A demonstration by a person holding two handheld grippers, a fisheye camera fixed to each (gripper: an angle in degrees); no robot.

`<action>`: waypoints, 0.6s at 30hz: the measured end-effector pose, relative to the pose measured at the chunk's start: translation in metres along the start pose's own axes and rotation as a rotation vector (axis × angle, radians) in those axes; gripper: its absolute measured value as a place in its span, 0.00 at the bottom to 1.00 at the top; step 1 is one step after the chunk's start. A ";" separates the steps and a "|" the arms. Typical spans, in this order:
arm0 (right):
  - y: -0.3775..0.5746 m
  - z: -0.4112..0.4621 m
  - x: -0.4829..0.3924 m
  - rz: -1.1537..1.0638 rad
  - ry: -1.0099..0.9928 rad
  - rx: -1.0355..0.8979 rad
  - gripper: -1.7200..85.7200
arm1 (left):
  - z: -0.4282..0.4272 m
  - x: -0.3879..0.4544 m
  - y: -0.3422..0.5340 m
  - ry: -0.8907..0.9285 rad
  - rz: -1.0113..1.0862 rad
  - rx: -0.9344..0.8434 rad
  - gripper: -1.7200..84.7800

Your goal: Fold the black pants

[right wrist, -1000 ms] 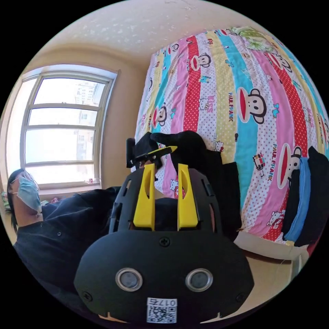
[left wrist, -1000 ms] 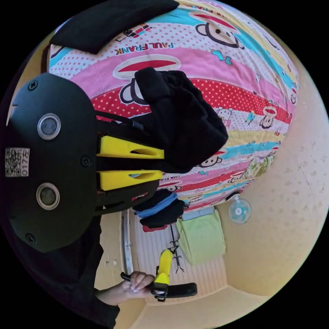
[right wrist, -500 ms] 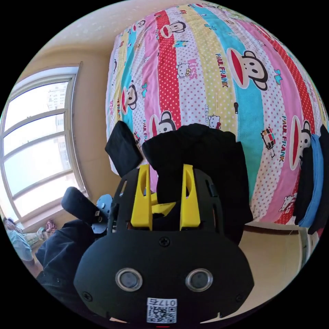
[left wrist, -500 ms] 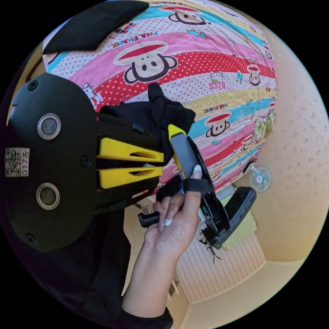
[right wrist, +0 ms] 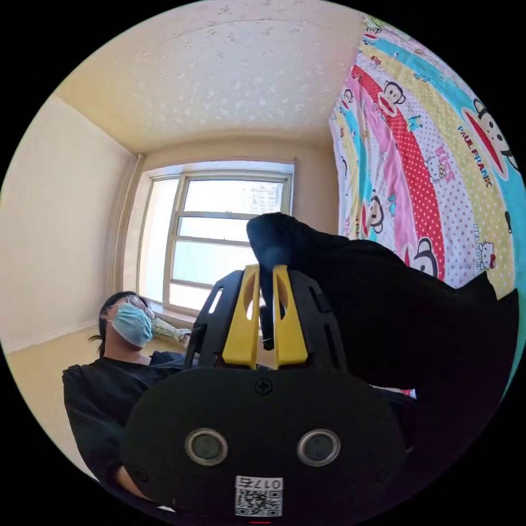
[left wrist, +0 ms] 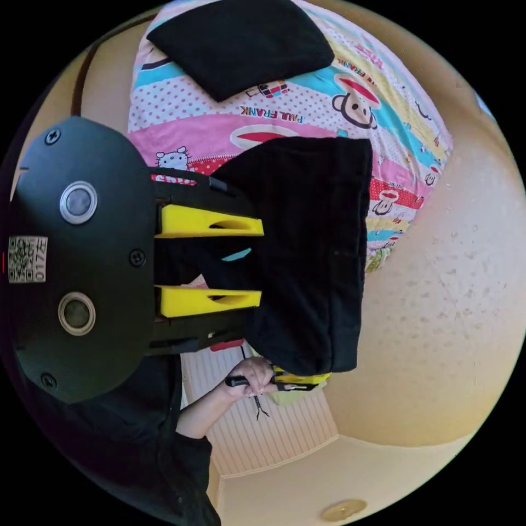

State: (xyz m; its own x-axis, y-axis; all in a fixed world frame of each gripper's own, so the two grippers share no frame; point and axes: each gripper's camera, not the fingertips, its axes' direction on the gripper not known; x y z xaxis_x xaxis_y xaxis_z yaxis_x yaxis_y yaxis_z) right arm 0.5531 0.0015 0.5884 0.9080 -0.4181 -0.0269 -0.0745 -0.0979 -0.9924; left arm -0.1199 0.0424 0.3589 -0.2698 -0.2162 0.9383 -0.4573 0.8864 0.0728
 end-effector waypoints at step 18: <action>0.109 0.002 -0.409 -0.765 -0.549 -0.402 0.04 | 0.027 0.059 -0.005 0.723 0.205 -0.082 0.26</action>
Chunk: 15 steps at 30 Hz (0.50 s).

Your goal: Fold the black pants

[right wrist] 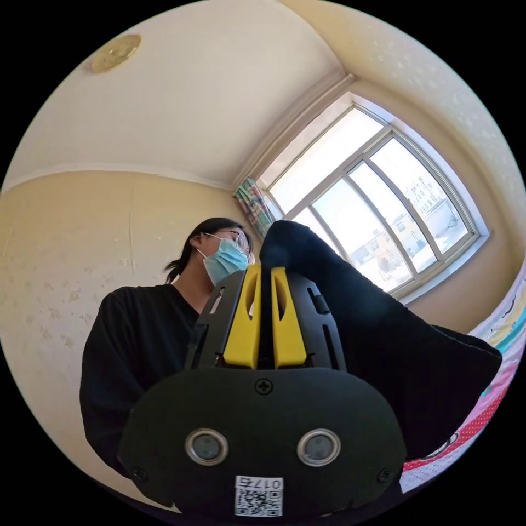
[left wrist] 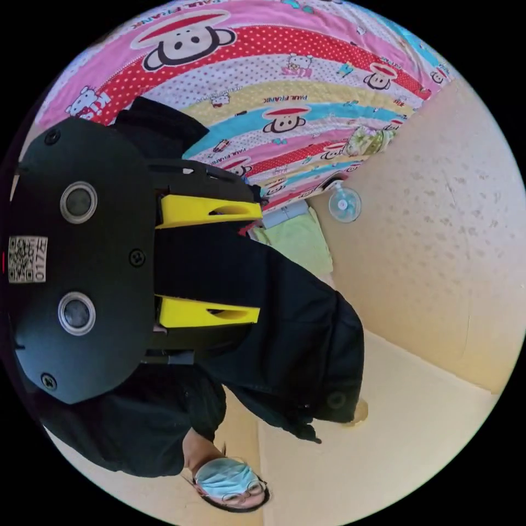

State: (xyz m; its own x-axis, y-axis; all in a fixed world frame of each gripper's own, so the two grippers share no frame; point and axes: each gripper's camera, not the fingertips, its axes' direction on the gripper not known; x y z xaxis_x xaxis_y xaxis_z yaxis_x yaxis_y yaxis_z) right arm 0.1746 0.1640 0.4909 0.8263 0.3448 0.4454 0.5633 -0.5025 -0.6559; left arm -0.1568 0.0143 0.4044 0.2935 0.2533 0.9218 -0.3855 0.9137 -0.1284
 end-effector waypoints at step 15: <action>-0.021 0.007 -0.193 -0.285 -0.037 0.134 0.04 | 0.153 0.120 0.007 0.649 0.185 -0.274 0.11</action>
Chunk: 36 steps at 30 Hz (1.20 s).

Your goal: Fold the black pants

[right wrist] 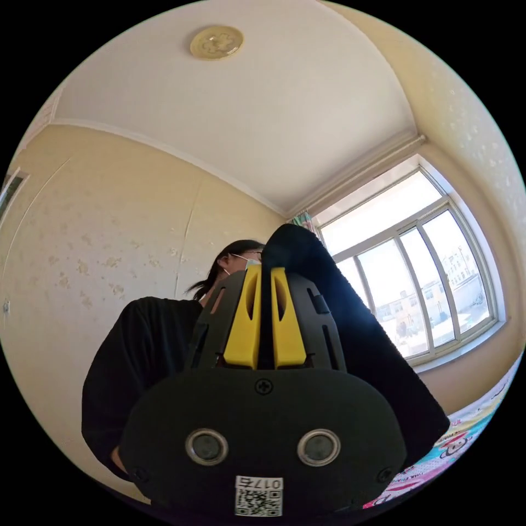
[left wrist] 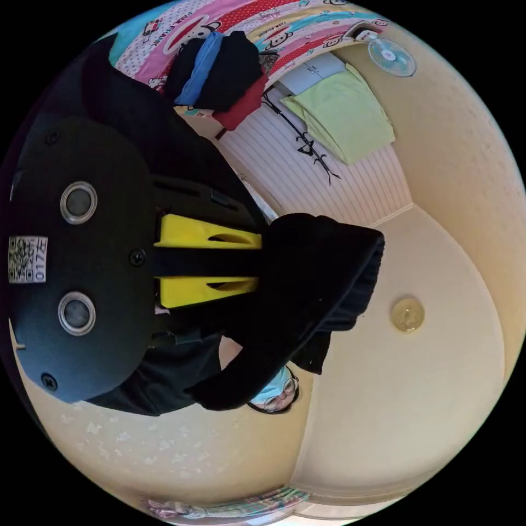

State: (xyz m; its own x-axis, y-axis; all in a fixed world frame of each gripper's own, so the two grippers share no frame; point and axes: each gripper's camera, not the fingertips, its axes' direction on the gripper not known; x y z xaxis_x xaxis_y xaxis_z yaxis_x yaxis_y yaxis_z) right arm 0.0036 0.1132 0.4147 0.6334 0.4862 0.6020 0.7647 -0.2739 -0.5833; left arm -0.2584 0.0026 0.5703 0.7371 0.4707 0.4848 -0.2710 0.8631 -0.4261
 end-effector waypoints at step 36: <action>-0.118 -0.274 0.344 0.619 1.535 -0.228 0.10 | -0.309 -0.036 -0.269 -1.971 -0.578 0.207 0.09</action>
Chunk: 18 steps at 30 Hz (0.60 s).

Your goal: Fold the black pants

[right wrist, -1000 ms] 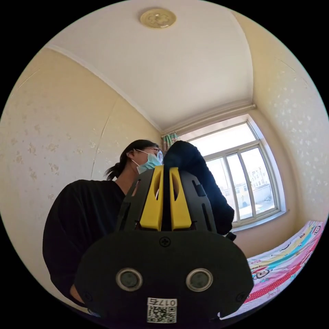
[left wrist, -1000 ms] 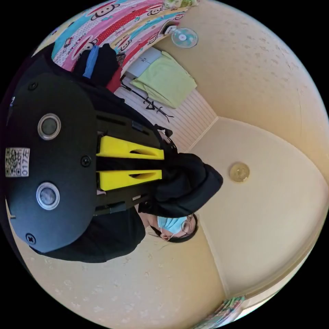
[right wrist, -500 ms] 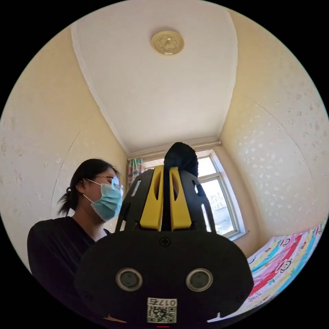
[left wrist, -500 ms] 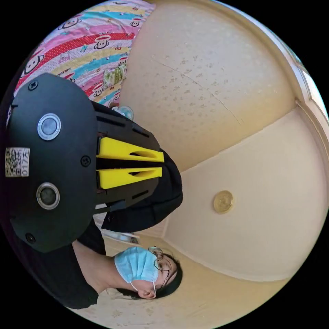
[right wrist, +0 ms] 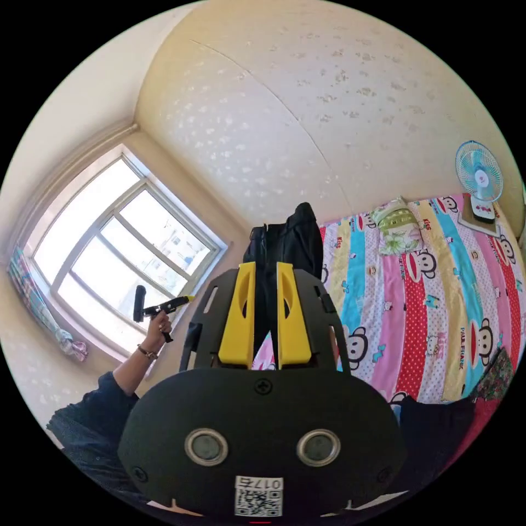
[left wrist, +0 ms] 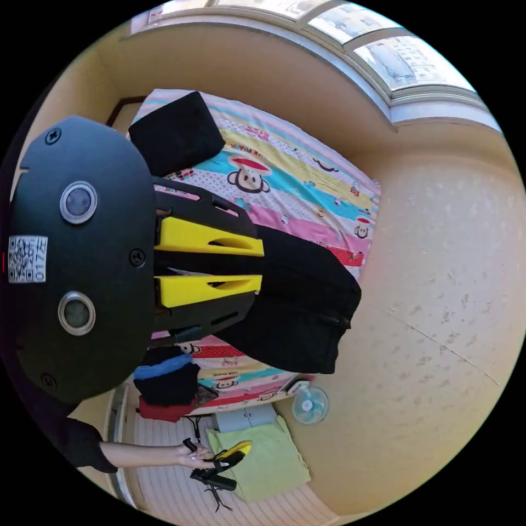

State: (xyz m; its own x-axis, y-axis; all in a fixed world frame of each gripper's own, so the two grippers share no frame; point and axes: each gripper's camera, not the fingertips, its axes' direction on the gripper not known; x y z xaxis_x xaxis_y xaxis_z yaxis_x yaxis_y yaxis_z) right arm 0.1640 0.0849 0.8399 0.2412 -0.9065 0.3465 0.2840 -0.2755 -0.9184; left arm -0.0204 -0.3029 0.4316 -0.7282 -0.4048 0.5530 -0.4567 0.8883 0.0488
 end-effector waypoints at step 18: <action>0.371 0.026 0.225 0.653 0.168 -0.605 0.10 | 0.239 -0.261 0.226 0.055 -0.369 -0.700 0.16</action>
State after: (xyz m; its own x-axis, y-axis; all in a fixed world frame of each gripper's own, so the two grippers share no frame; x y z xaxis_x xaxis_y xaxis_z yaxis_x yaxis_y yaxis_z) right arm 0.3472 -0.2130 0.5823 0.0312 -0.9630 -0.2677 -0.4094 0.2320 -0.8824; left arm -0.0558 -0.0482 0.0989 -0.5576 -0.7044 0.4392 -0.2229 0.6367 0.7382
